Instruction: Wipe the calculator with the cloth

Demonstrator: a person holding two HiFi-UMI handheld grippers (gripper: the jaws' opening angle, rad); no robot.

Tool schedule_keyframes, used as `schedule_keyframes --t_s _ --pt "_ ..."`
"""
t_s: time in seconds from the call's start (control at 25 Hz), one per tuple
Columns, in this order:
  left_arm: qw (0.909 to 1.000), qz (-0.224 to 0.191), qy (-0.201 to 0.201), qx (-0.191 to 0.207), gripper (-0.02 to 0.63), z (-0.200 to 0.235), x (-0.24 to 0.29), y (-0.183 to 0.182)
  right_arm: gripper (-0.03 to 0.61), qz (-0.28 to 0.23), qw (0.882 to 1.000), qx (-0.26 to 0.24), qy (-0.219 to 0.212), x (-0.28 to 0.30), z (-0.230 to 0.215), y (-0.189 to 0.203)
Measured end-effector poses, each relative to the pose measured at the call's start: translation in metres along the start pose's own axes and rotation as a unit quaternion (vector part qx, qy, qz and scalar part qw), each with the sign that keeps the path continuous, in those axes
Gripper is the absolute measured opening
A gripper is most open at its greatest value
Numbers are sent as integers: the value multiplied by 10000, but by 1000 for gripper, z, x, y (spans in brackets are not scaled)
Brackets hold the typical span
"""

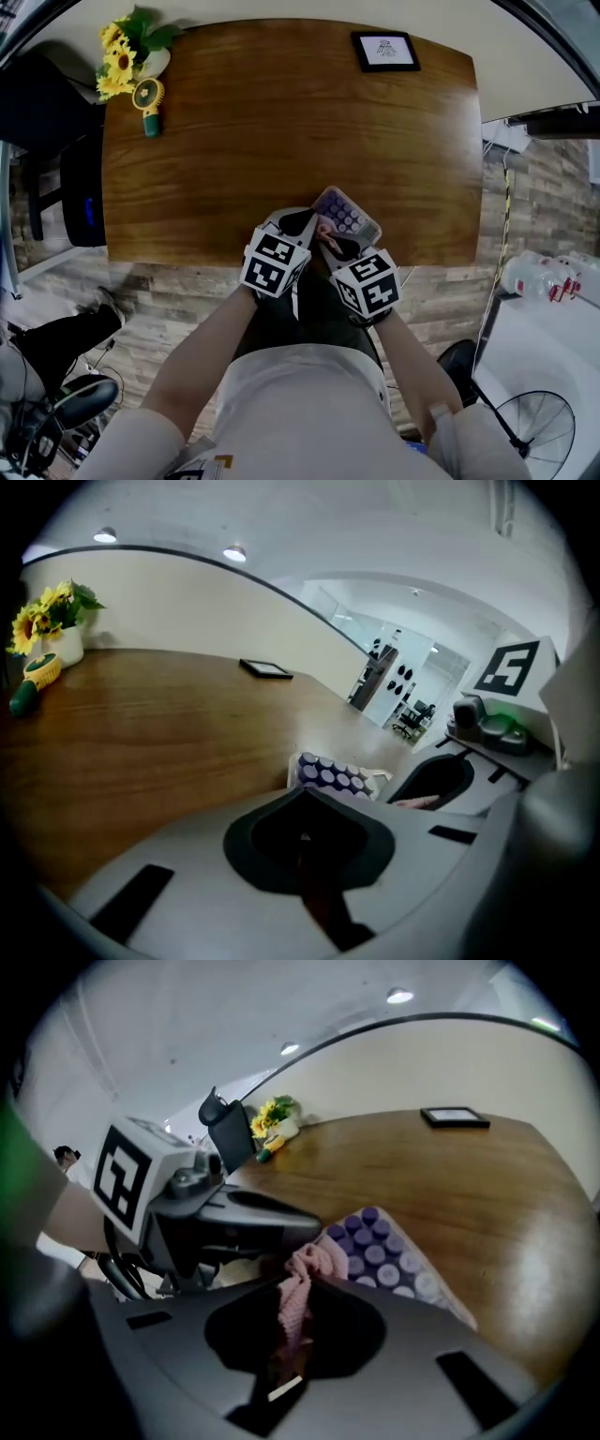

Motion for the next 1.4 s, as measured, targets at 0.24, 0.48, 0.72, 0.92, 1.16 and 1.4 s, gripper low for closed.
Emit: schedule_keyframes --t_s 0.24,0.48,0.72,0.92,1.16,1.4 --pt "9998 191 37 -6 2 1 -1 1 38 325 9993 -37 204 -25 -3 34" --pt "9988 428 -211 86 2 6 -21 -2 38 19 9981 -67 618 -65 -18 16" --pt "9991 23 -396 176 2 9 -68 -31 38 -692 9941 -210 811 -107 -18 -33" --pt "9954 -567 -618 474 2 6 -112 -78 39 -1337 9837 -643 1011 -150 -9 -84" --pt "9815 -1403 -831 1005 2 -5 -164 -146 40 -2310 9605 -1023 1163 -206 9 -144" --pt "9613 -2186 -871 1437 2 -30 -214 -205 40 -3157 9344 -1234 1098 -256 32 -180"
Point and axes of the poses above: the fingertips, and each gripper's own axes: x forward along the fingers, z to its left, y out of its underside, the point moved 9 cm from there along -x, backward along the fingers, and after that the axes turned 1 degree about z, right-handed, at the moved point
